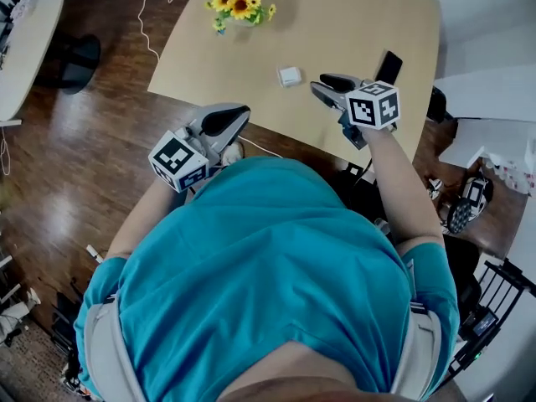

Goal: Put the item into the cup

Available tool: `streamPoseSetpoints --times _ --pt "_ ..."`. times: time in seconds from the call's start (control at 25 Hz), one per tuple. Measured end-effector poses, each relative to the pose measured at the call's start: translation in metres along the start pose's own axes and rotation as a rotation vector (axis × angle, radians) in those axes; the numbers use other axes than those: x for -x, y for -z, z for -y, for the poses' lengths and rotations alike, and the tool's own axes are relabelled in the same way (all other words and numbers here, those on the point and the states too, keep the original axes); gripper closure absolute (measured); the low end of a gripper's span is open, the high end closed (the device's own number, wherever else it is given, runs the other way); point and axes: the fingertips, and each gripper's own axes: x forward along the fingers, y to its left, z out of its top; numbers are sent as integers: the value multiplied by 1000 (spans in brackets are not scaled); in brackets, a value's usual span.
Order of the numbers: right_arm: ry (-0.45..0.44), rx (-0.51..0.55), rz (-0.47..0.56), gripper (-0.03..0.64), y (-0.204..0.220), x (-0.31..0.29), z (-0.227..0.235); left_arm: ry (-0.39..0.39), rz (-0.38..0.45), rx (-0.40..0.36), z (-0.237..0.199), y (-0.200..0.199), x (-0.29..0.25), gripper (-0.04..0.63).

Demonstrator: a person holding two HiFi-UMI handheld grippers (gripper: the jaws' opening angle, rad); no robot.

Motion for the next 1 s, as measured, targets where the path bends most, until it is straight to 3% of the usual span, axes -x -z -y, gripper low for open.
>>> streamPoseSetpoints --times 0.24,0.44,0.68,0.88,1.0 --pt "142 -78 -278 446 20 -69 57 -14 19 40 -25 3 23 591" --pt "195 -197 -360 446 45 -119 98 -61 15 77 -39 6 47 591" --pt "239 -251 -457 446 82 -150 122 -123 -2 129 -45 16 73 591" --pt "264 -225 -510 450 97 -159 121 -141 -11 126 -43 24 85 591" --pt "257 -202 -507 511 94 -161 119 -149 -8 139 -42 19 84 591"
